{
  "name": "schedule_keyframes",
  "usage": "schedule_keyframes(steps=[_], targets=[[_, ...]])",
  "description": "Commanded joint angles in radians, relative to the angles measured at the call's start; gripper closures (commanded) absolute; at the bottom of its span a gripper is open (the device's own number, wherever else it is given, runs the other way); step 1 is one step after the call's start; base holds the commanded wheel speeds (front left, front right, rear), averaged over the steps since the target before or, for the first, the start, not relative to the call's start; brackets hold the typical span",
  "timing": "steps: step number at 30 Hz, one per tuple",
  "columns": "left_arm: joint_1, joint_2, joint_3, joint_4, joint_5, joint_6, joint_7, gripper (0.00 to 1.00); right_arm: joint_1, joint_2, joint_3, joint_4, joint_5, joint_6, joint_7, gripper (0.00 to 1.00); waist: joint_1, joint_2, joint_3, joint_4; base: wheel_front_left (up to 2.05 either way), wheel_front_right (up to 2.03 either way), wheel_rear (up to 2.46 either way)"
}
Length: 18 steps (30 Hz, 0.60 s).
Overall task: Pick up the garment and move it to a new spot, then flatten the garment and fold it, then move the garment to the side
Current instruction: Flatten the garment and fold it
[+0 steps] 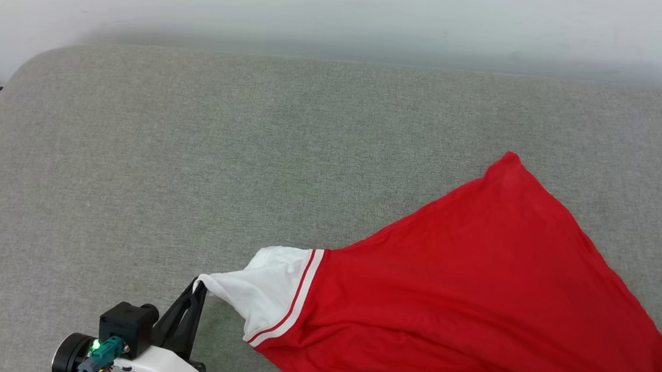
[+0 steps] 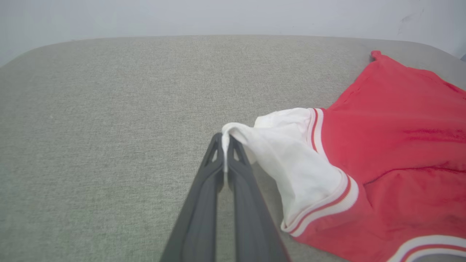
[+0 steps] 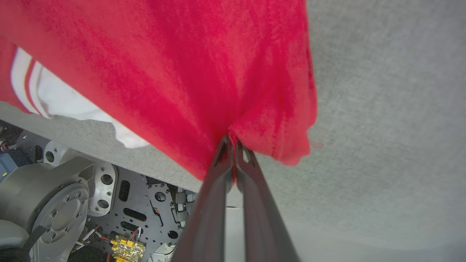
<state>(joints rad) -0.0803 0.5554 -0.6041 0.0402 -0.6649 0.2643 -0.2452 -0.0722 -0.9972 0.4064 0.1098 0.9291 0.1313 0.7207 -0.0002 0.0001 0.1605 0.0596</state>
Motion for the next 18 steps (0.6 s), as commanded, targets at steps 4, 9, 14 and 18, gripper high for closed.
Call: schedule_keyframes(steps=[4, 9, 14, 18], targets=[[0.007, 0.004, 0.006, 0.0, -0.006, 0.001, -0.002, 1.0, 0.113, 0.08, -0.034, 0.042, -0.022, -0.001, -0.034, 1.0, 0.0002, -0.0001, 0.012, -0.004, 0.0, 0.0, 0.0], [-0.007, 0.003, 0.006, 0.006, -0.005, -0.003, -0.004, 1.0, 0.149, 0.149, -0.093, 0.081, -0.055, -0.002, -0.081, 1.0, 0.0002, -0.0001, 0.019, -0.009, 0.0, 0.0, 0.0], [-0.002, -0.001, 0.007, 0.012, -0.008, -0.002, -0.006, 1.0, 0.123, 0.156, -0.199, 0.073, -0.087, -0.001, -0.14, 0.0, 0.0002, -0.0001, 0.01, -0.016, 0.0, 0.0, 0.0], [0.003, -0.002, 0.006, 0.011, -0.008, -0.002, -0.006, 1.0, 0.091, 0.148, -0.3, 0.023, -0.085, -0.001, -0.187, 0.0, 0.0002, -0.0001, 0.004, -0.015, 0.0, 0.0, 0.0]])
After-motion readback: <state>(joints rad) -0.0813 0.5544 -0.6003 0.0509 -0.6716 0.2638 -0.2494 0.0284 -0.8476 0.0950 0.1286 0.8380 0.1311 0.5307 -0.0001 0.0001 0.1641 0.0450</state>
